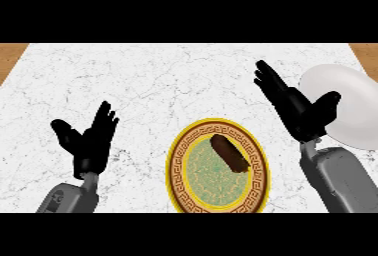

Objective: Pick the sweet potato from the plate and place it in the plate

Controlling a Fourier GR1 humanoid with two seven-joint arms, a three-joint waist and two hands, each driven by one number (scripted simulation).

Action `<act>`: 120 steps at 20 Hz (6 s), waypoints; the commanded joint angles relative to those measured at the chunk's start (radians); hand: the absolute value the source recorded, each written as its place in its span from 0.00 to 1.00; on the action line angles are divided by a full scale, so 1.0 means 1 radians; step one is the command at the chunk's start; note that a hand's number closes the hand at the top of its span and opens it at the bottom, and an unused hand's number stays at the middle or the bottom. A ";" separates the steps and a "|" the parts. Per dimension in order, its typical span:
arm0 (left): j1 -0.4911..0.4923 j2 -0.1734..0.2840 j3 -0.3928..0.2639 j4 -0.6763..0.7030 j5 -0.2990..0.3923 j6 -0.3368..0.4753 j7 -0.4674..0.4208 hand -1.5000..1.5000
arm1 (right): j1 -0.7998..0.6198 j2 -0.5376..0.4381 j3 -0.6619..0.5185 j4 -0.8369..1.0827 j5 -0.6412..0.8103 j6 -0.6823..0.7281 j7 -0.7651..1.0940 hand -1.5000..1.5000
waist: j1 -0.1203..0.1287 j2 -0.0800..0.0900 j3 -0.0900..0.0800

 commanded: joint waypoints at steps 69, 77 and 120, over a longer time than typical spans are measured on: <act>0.172 -0.035 0.022 0.017 -0.197 -0.276 0.001 0.50 | -0.094 0.024 0.499 -0.056 1.364 0.455 0.221 0.00 | 0.008 0.005 0.006; 0.171 -0.025 0.050 -0.030 -0.194 -0.304 0.068 0.50 | -0.097 0.118 0.498 0.004 1.422 0.527 0.206 0.00 | 0.009 0.004 0.006; 0.202 -0.076 0.064 0.003 -0.243 -0.324 0.011 0.50 | -0.254 0.328 -0.324 0.232 1.862 -0.786 1.011 1.00 | 0.008 0.011 0.007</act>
